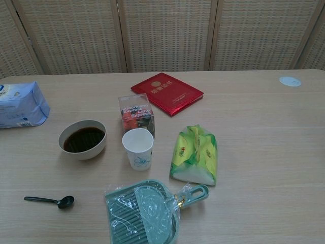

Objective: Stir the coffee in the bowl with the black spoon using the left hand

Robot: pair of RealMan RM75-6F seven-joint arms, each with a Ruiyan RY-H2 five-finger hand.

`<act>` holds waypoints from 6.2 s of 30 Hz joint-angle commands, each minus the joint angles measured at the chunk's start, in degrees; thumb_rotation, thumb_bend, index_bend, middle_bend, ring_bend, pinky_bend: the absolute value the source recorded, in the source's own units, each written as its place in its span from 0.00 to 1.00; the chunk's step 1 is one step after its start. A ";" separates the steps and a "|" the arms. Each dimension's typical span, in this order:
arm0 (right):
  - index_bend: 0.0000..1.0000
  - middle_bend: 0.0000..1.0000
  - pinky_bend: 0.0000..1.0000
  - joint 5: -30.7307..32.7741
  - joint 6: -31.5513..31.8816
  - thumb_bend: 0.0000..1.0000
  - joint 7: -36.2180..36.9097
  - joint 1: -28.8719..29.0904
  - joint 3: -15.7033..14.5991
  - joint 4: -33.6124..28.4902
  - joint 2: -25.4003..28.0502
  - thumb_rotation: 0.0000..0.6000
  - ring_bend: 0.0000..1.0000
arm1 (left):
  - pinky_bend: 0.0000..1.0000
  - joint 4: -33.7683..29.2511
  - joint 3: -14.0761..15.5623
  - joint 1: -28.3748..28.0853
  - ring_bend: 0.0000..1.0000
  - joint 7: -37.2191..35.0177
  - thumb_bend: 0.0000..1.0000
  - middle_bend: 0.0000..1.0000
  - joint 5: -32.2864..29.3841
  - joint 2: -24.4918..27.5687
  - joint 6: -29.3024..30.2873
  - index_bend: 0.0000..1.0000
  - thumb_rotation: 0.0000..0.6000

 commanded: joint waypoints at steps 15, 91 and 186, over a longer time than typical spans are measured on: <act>0.07 0.02 0.00 -0.25 0.45 0.24 0.58 -0.26 -0.02 0.35 0.07 1.00 0.00 | 0.00 -0.12 0.35 -0.01 0.00 0.38 0.30 0.00 2.19 -0.18 0.73 0.00 1.00; 0.07 0.02 0.00 2.44 -0.90 0.24 0.85 -1.59 0.13 1.79 -0.17 1.00 0.00 | 0.70 13.99 1.09 -20.39 0.70 20.89 0.30 0.79 -8.92 -19.50 -32.63 0.50 1.00; 0.07 0.02 0.00 1.86 0.30 0.24 2.77 -2.48 0.31 2.84 -0.26 1.00 0.00 | 0.69 17.55 -3.36 -37.23 0.69 57.06 0.41 0.76 -0.16 -11.57 -28.95 0.70 1.00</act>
